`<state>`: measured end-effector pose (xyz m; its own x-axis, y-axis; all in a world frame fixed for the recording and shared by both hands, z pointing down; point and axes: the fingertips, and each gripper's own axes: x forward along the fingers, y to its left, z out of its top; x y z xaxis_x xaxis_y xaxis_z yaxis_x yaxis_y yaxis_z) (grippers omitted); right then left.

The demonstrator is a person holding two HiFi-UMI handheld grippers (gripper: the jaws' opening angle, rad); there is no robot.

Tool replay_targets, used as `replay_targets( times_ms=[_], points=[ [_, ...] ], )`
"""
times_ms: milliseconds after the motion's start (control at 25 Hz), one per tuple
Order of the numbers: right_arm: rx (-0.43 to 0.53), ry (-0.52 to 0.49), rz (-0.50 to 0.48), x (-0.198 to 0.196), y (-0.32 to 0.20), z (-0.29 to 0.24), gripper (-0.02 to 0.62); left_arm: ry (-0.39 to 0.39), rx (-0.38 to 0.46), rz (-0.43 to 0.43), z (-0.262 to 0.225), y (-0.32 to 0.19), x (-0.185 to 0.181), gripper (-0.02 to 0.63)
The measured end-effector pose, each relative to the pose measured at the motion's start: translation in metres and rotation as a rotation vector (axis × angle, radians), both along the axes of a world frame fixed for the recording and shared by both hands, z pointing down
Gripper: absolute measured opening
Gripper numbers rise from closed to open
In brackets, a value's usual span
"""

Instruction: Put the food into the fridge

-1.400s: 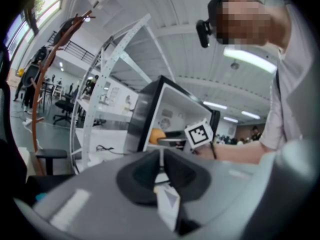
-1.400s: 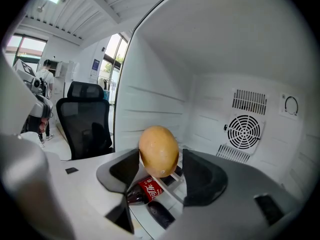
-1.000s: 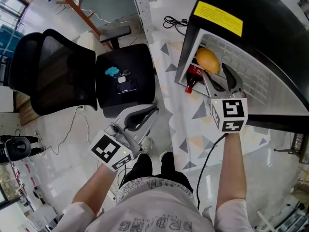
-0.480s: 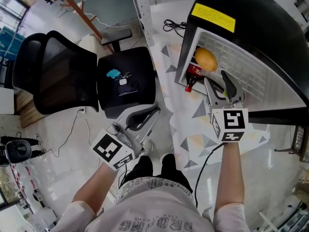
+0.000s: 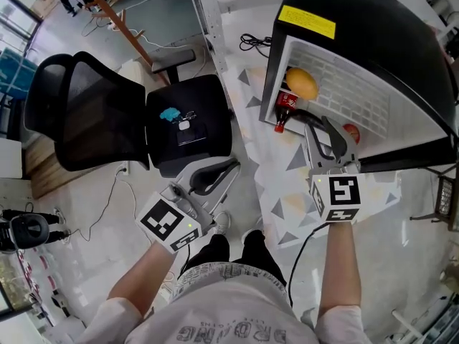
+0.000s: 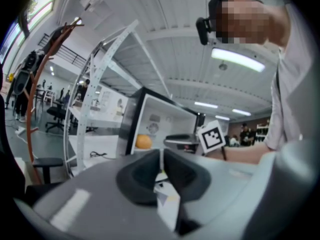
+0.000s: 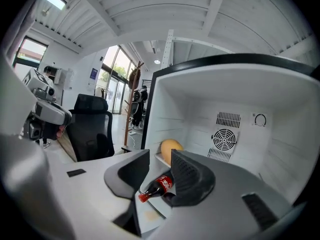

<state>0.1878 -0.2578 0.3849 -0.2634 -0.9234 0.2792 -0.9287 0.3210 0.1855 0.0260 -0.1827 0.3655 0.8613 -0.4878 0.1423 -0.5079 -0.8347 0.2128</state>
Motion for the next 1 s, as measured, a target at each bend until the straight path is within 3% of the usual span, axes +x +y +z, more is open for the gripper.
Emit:
replay_targets(
  times_ms=[400,1000],
  points=[
    [0.056,0.009,-0.007,-0.024,0.042,-0.028,0.034,0.006,0.021,0.04,-0.01,0.02,-0.009,0.028],
    [0.017,-0.076,0.019,-0.042,0.089,-0.02,0.005,0.006,0.042,0.12,-0.021,0.043,-0.009,0.028]
  ],
)
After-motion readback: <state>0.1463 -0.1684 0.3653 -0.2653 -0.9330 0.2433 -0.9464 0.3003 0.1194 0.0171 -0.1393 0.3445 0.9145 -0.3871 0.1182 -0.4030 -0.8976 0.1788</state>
